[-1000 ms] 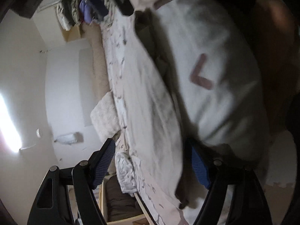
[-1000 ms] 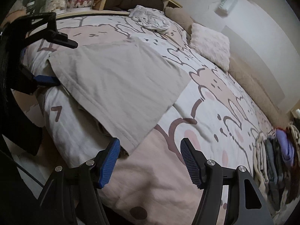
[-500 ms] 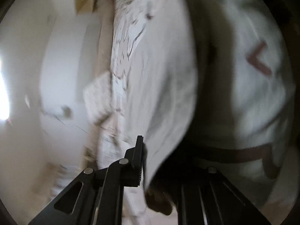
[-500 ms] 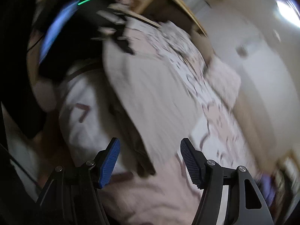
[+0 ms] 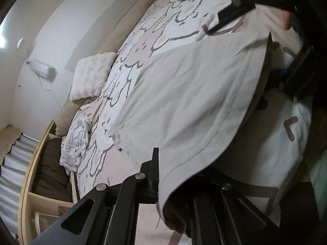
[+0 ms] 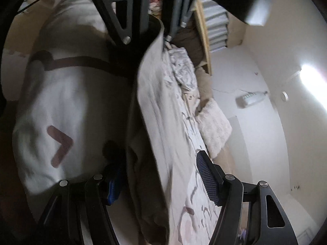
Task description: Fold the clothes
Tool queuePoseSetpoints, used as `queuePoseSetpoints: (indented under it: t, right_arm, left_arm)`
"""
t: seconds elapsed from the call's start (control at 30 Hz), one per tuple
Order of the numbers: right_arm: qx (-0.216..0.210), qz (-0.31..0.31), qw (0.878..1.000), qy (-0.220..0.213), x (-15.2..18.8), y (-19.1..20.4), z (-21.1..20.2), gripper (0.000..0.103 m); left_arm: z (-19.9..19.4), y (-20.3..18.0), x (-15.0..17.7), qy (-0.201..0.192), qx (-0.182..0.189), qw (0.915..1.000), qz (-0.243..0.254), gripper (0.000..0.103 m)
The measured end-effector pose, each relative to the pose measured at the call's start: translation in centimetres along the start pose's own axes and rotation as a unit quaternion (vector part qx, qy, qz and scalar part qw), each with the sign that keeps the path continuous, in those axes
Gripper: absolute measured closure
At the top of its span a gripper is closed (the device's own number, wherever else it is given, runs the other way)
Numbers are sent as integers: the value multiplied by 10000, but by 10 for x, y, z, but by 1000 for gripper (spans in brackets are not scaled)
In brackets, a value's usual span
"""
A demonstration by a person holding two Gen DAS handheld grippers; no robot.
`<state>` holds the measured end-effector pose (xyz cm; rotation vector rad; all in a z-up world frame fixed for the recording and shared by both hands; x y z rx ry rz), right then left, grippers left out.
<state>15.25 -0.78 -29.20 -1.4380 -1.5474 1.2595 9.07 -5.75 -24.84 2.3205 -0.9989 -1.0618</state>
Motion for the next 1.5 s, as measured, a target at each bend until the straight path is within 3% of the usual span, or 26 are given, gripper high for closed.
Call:
queuePoseSetpoints:
  t: [0.2,0.37,0.43,0.5,0.57,0.6,0.67,0.87,0.9,0.93,1.0,1.07,1.17,1.37,1.5]
  right_arm:
    - [47,-146,9995,265,26,-6,2,38]
    - [292,-982,9947,7,34,8,3,70]
    - [266,-1192,9925,-72,39,14,5,78]
    - [216,-1254,9918,-74,41,18,6,80]
    - [158,-1253,9920,-44,40,19,5,80]
    - [121,-1244,9922,-26,40,20,5,80]
    - [49,-1226,9924,-3,39,21,4,80]
    - [-184,-1202,9926,-60,37,23,7,83]
    - [-241,-1175,9928,-68,37,23,8,84]
    - [-318,-1134,9930,-74,37,22,10,89]
    - [-420,-1064,9934,-85,39,14,15,90]
    - [-444,-996,9940,-83,43,-2,22,92]
    - [-120,-947,9954,58,55,-60,34,92]
    - [530,-844,9944,339,78,-176,57,93]
    - [962,-774,9910,526,93,-254,72,93]
  left_arm:
    - [0,-22,13,-296,-547,9941,892,96]
    - [2,-30,20,-433,-1020,9829,1467,96]
    - [3,-36,25,-458,-1196,9755,1790,92]
    - [4,-42,32,-469,-1347,9672,2101,92]
    - [8,-45,43,-394,-1447,9595,2386,85]
    - [11,-46,47,-333,-1471,9572,2468,80]
    - [12,-45,51,-347,-1527,9546,2533,80]
    - [19,-45,50,-333,-1579,9499,2678,80]
    - [20,-44,50,-330,-1553,9501,2684,84]
    - [19,-42,47,-300,-1483,9545,2571,94]
    - [17,-36,41,-233,-1335,9631,2325,96]
    - [10,-23,25,-317,-1330,9714,1939,97]
    - [-3,3,-10,-583,-1500,9771,1390,97]
    - [-17,69,-101,-1158,-2075,9662,997,97]
    - [-43,128,-197,-1465,-1789,9728,124,97]
Point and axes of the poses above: each gripper's, at about its wrist camera, not at the fingertips, and z roughly the way its jaws point, y to its left, x to its underside, the point moved 4 cm from there along z, roughly the way its jaws point, and after that the axes turned 14 degrees about -z, right-handed, at the moved point
